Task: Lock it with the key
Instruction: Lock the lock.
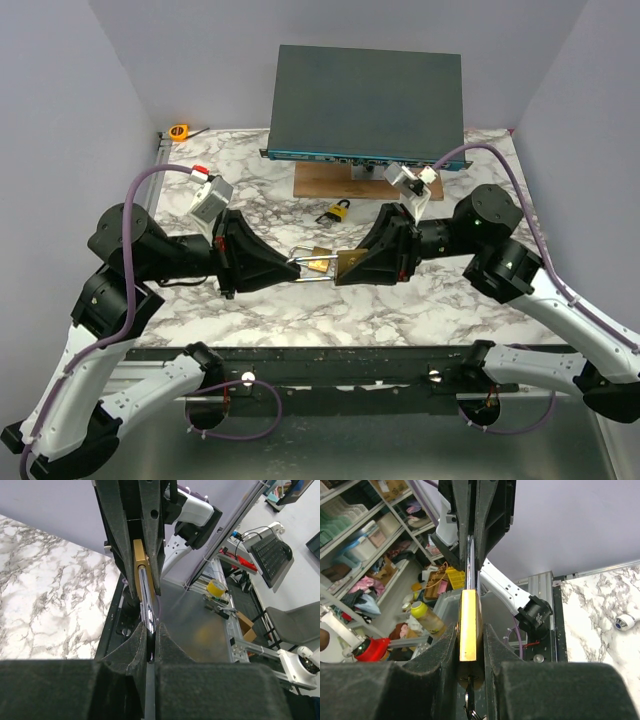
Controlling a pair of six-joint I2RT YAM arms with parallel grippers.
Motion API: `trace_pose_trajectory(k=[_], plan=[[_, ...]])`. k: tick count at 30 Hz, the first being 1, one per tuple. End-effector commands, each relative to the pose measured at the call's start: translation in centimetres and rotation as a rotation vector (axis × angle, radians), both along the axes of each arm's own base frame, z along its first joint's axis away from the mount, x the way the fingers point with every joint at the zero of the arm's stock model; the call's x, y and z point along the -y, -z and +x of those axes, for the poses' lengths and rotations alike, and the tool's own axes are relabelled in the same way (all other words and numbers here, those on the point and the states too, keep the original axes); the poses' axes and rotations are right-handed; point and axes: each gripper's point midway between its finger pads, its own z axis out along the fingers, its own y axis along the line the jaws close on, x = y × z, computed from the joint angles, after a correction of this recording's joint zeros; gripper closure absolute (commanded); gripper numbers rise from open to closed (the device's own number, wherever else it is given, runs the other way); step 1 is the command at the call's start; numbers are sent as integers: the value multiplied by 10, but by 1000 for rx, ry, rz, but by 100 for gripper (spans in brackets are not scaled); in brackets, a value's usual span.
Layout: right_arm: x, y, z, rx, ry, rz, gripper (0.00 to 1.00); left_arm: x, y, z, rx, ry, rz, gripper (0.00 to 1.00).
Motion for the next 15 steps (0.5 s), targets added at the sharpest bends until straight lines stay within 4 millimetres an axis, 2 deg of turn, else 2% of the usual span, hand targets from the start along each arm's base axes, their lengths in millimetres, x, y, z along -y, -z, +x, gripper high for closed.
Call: trace_pose_trajectory(k=[1,11,15], plan=[[-7,-22,3,58,-10,93,99,9,7,11,-54,-28,1,100],[-7,-22,28,32,151,93,99,17,8,16,-91,-42,-10,100],[-6,-22,31,35,178,94,99,17,8,17,-98,-49,-9,100]])
